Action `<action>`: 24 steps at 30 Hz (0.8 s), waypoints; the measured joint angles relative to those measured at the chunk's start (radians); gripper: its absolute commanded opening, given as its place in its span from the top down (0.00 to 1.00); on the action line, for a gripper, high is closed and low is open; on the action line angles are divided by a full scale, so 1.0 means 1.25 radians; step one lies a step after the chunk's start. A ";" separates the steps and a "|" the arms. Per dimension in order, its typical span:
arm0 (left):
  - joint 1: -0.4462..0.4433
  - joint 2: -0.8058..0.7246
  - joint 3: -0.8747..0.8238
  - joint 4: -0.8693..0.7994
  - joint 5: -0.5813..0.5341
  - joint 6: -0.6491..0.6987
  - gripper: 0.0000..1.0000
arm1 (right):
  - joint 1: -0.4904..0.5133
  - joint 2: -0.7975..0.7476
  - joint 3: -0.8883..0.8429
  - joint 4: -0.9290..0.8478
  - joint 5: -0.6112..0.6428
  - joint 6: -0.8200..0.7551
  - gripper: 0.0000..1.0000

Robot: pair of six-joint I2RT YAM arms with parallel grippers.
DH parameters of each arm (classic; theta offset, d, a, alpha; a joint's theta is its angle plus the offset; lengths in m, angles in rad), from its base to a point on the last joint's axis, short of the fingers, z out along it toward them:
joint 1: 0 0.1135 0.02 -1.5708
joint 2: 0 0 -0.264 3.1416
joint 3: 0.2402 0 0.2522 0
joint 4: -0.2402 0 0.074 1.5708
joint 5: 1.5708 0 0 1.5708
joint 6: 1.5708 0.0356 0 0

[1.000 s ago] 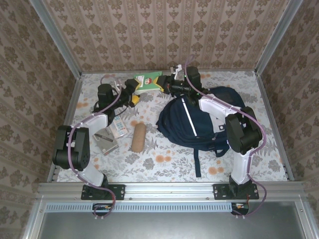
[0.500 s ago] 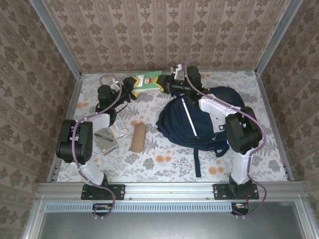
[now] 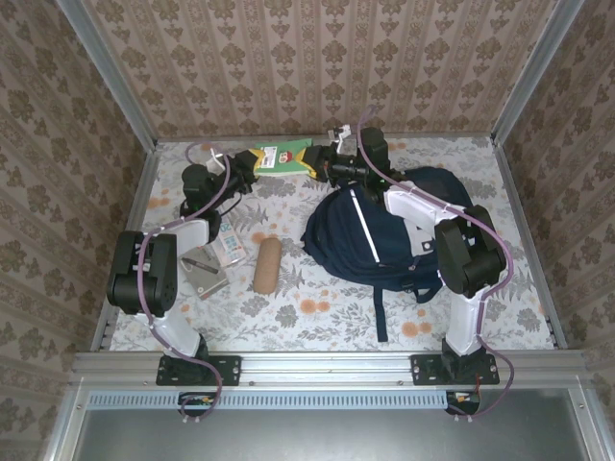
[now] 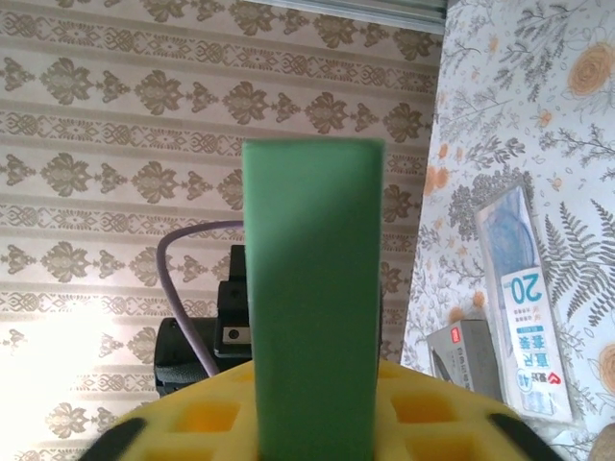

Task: Pack the student bag
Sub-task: Pick up the book from the middle-left of the table, then place the book in the student bag, then open the student bag at the center of the table.

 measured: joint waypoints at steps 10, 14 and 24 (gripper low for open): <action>0.031 -0.005 -0.052 -0.018 0.013 0.017 1.00 | -0.023 -0.088 -0.005 -0.393 0.119 -0.332 0.52; 0.053 -0.038 -0.073 -0.075 0.016 0.059 1.00 | -0.031 -0.154 -0.008 -0.596 0.247 -0.506 0.51; 0.063 -0.146 -0.074 -0.219 0.025 0.184 1.00 | 0.048 -0.182 -0.035 -0.889 0.520 -0.756 0.52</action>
